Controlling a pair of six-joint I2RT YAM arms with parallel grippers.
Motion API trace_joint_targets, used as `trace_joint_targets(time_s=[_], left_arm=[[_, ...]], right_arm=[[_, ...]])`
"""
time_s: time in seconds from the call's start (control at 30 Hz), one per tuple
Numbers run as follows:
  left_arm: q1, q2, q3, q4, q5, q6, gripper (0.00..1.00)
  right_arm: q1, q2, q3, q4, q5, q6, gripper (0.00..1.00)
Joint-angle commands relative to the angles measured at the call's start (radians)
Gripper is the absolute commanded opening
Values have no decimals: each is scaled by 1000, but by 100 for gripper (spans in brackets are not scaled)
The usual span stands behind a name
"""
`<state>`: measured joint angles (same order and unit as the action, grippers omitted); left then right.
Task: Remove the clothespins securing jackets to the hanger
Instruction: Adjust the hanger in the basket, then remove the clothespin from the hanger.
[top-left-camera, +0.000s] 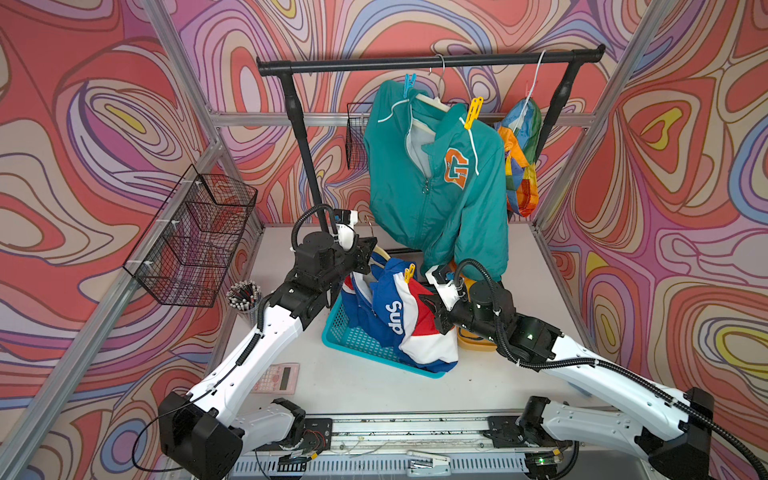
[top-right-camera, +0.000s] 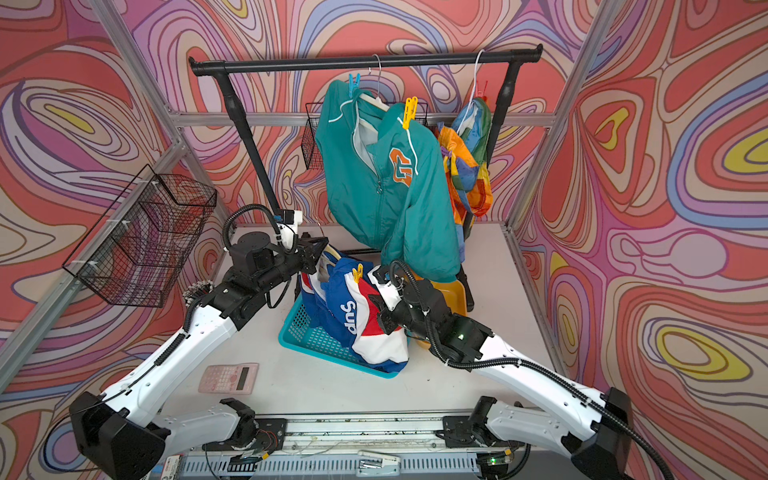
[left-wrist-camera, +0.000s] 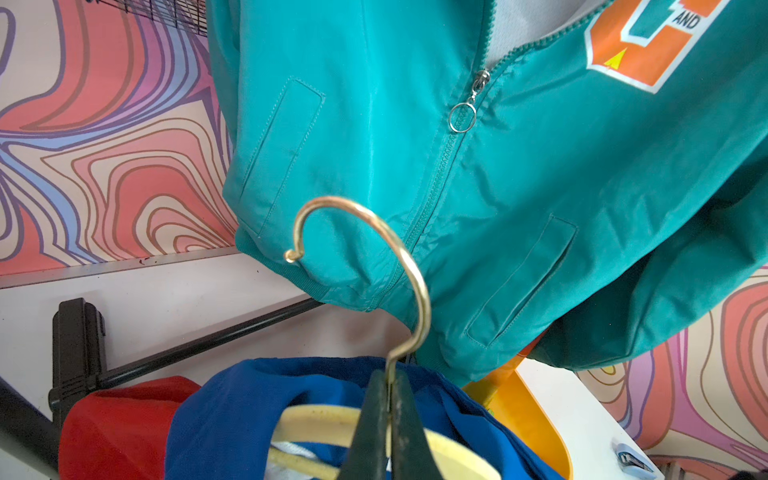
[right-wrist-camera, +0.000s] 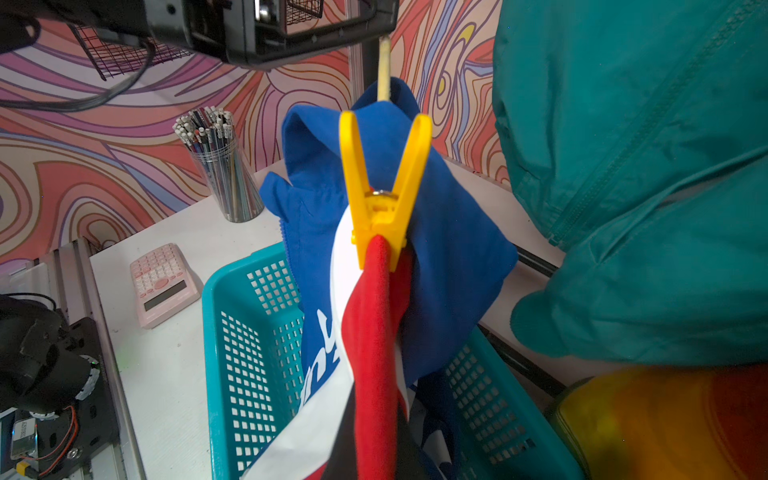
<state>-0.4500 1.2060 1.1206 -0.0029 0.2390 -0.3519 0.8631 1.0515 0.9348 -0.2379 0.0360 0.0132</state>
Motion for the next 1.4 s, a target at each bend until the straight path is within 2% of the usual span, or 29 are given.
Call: trace_joint_targets(time_s=[0.0, 0.27, 0.4, 0.5, 0.63, 0.83, 0.97, 1.37], left_arm=[[-7, -7, 14, 29, 42, -28, 0], [-8, -20, -7, 29, 25, -42, 0], [-7, -12, 3, 12, 14, -50, 0], [-7, -11, 1, 5, 10, -55, 0], [-7, -19, -3, -11, -11, -53, 0], [-8, -25, -7, -34, -26, -55, 0], [-8, -24, -1, -51, -36, -55, 0], [-8, -15, -4, -45, -47, -64, 0]], right_arm=[[-3, 4, 42, 48, -10, -3, 0], [-4, 13, 58, 41, 18, 19, 0], [-3, 9, 68, 41, 66, 28, 30], [-4, -1, 84, 44, 83, 30, 41], [-3, -7, 124, 36, 78, 45, 48], [-4, 45, 188, 59, 37, 123, 49], [-1, 117, 245, 35, 30, 179, 44], [7, 188, 276, 24, 30, 192, 35]])
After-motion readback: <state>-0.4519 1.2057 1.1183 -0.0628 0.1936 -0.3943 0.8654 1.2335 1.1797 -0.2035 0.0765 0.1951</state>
